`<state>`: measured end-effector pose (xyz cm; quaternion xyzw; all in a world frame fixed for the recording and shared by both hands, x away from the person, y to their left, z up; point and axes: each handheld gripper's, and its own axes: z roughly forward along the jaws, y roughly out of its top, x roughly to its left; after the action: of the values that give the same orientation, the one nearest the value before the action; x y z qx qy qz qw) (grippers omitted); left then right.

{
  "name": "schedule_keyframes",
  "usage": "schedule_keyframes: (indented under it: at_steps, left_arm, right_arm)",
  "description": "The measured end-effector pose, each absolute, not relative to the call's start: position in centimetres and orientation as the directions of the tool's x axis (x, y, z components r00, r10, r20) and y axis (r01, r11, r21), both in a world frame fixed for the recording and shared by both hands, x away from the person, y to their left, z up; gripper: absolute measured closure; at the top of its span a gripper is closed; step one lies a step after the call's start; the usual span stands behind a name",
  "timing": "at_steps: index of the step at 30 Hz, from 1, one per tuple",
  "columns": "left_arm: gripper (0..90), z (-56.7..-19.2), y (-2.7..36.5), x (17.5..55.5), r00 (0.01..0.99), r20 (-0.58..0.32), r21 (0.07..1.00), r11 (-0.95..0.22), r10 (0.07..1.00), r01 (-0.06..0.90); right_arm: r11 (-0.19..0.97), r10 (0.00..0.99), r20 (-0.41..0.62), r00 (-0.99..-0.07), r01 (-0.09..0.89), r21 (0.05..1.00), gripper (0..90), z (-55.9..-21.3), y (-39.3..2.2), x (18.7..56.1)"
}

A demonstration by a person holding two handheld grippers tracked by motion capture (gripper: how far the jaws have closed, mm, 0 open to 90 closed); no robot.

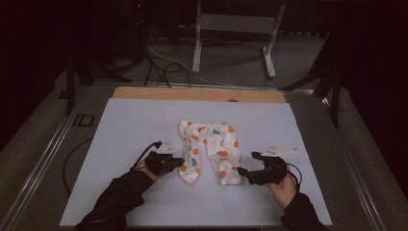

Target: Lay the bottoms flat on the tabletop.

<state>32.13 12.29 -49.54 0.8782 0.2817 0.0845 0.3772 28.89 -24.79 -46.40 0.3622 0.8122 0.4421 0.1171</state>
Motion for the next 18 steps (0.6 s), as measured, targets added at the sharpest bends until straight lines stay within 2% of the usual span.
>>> schedule_keyframes:
  at_steps: [12, 18]
  left_arm:
    - [88.7, -48.2, 14.9, 27.5, 0.792, -0.048, 0.756, -0.496, 0.609, 0.427]
    - [88.5, -48.2, 15.6, 25.2, 0.772, -0.011, 0.763, -0.493, 0.635, 0.417]
  right_arm:
    - [0.35, 0.693, 0.113, -0.712, 0.469, 0.811, 13.9, -45.9, -24.7, 28.5]
    - [0.349, 0.692, 0.113, -0.713, 0.467, 0.813, 13.8, -45.7, -24.8, 28.1]
